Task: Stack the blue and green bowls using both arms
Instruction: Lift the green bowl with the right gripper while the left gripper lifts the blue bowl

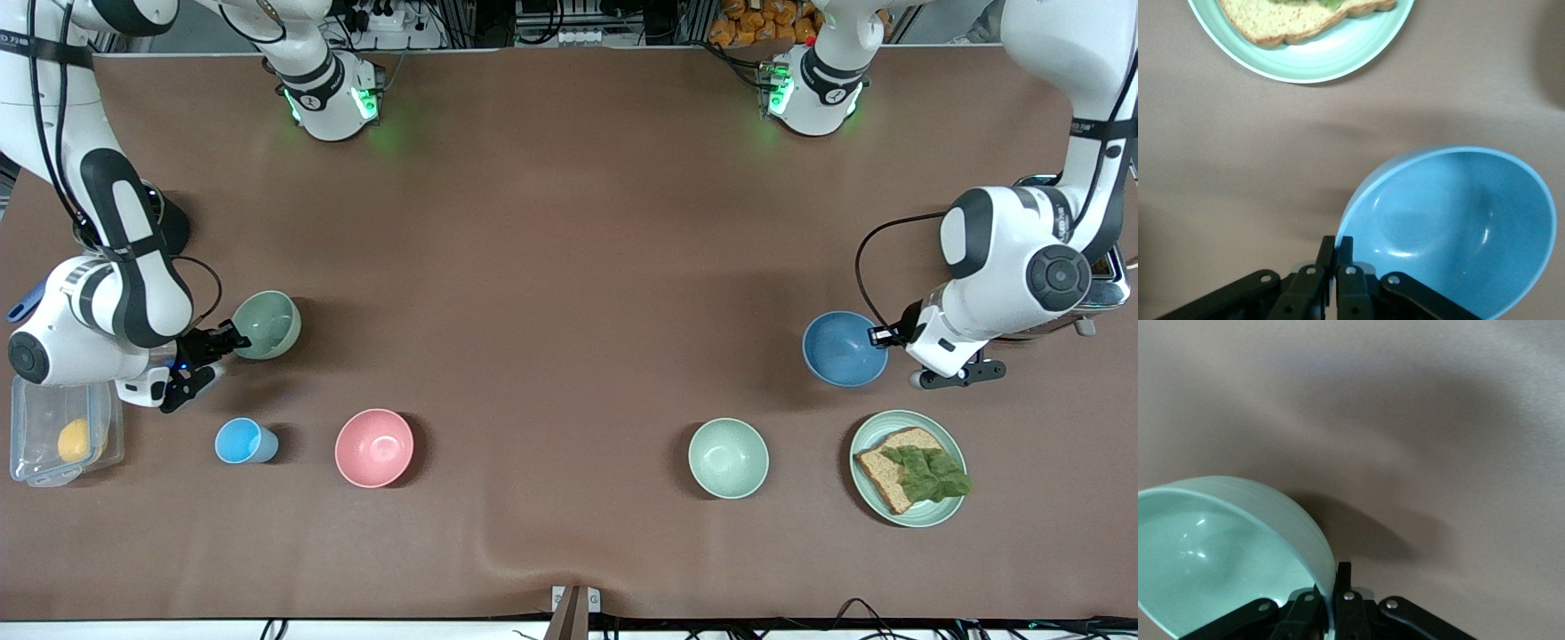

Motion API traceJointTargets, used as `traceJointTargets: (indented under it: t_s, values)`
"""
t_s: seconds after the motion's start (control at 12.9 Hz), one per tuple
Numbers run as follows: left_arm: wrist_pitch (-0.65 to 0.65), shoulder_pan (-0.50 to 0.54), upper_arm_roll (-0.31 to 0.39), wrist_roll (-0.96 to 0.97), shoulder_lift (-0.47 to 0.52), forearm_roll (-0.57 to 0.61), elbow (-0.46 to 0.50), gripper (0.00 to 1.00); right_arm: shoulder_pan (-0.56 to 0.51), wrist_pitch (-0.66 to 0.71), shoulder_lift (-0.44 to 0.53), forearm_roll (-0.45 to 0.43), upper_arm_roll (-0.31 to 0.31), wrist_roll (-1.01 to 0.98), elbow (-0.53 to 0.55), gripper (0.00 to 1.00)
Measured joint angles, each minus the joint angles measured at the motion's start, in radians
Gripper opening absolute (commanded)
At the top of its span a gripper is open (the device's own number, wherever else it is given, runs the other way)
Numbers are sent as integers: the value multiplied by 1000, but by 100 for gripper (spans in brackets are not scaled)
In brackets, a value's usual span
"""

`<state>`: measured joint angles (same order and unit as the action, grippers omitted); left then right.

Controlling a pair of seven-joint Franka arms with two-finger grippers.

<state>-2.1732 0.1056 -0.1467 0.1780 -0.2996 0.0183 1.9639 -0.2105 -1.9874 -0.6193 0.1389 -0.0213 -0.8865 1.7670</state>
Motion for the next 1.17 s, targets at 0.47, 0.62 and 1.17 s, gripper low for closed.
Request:
traceJointTargets:
  t_s: [0.47,0.62,1.17]
  values:
    - [219,-2,-39,0,33,0,-169,0,26,152,87,3,38,-15,-58,0]
    - [234,-2,-48,0,32,0,-188,0,46,160,120,22,90,-12,-58,0]
    - [255,-2,-65,0,33,0,-208,0,159,168,127,76,142,183,-57,0]
